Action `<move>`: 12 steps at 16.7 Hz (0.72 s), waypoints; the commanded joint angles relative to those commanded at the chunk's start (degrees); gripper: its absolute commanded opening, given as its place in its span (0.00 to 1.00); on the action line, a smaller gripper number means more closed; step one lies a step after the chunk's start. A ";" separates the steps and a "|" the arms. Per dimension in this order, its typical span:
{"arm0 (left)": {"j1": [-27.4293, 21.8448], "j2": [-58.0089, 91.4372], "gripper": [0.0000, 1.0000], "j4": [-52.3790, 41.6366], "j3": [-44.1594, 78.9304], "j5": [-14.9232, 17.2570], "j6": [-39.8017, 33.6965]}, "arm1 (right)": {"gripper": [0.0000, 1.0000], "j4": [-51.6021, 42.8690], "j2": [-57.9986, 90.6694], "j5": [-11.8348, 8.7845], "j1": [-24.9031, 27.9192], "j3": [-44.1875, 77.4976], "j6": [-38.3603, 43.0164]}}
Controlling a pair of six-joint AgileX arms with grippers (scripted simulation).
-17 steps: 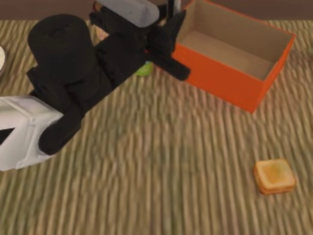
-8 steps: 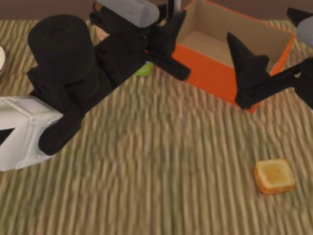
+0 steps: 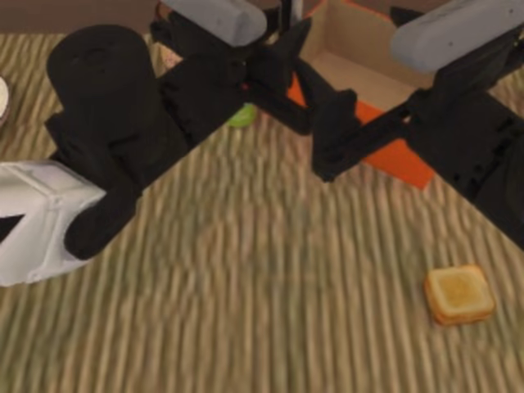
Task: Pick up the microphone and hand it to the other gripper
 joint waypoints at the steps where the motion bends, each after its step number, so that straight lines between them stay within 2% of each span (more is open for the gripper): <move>1: 0.00 0.00 0.00 0.00 0.00 0.00 0.00 | 1.00 0.00 0.00 0.00 0.00 0.00 0.00; 5: 0.00 0.00 0.00 0.00 0.00 0.00 0.00 | 1.00 0.43 2.02 -0.42 -0.51 1.87 -0.01; 12: 0.00 0.00 0.00 0.00 0.00 0.00 0.00 | 1.00 4.32 19.99 -2.95 -3.27 15.48 0.04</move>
